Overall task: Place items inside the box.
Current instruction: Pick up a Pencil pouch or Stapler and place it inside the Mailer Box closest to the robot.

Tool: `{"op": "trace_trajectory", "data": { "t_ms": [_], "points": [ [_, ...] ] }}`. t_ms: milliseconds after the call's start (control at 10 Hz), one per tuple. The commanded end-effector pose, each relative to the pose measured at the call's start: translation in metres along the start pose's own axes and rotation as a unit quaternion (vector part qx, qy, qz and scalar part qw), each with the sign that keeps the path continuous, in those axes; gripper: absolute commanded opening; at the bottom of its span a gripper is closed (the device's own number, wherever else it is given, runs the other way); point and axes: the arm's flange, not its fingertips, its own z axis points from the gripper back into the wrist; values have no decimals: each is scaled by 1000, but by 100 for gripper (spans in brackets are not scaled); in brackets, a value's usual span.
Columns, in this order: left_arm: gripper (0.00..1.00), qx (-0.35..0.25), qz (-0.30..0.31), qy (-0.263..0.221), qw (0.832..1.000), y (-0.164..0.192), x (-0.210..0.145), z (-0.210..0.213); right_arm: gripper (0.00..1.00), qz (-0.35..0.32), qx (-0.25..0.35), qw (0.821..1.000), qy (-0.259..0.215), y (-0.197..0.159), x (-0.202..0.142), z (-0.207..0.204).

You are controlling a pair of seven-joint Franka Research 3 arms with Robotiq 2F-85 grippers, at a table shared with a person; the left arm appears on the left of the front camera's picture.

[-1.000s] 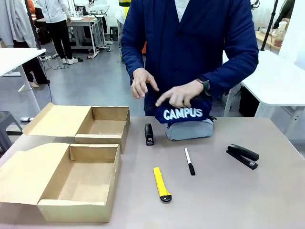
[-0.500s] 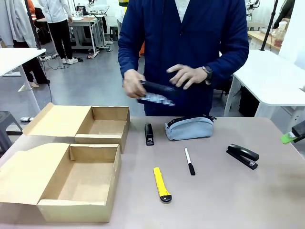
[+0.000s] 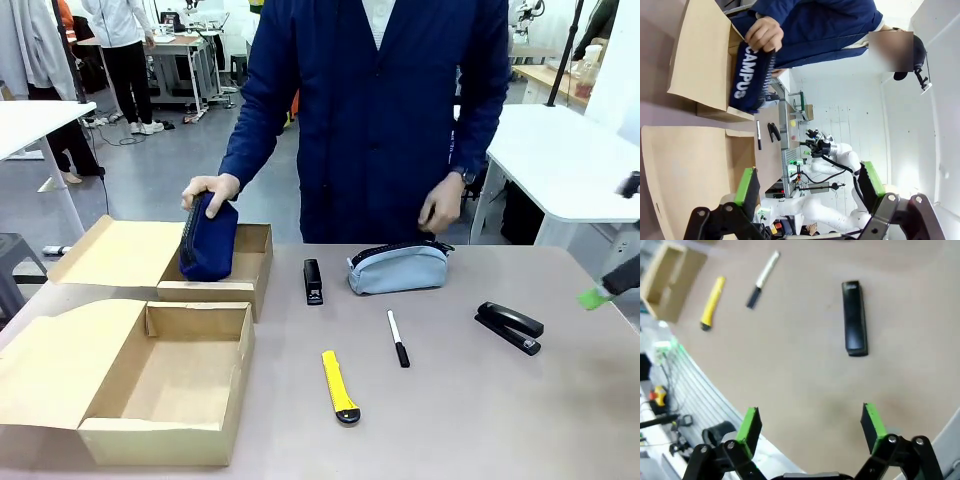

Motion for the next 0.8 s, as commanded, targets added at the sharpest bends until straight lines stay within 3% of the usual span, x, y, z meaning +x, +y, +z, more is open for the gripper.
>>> {"op": "trace_trajectory", "data": {
  "t_ms": [0, 400, 500, 700],
  "points": [
    [100, -4, -10, 3, 1000, -1, -2, 1, 100, 65, -55, 995, 45, -1, 25, -33],
    [100, -4, -10, 3, 1000, -1, -2, 1, 100, 130, -108, 979, 116, -7, 69, -113],
    [100, -4, -10, 3, 1000, -1, -2, 1, 100, 128, -140, 976, 108, -12, 76, -131],
    [100, -4, -10, 3, 1000, -1, -2, 1, 100, 128, -149, 976, 93, -23, 87, -158]
  ]
}}
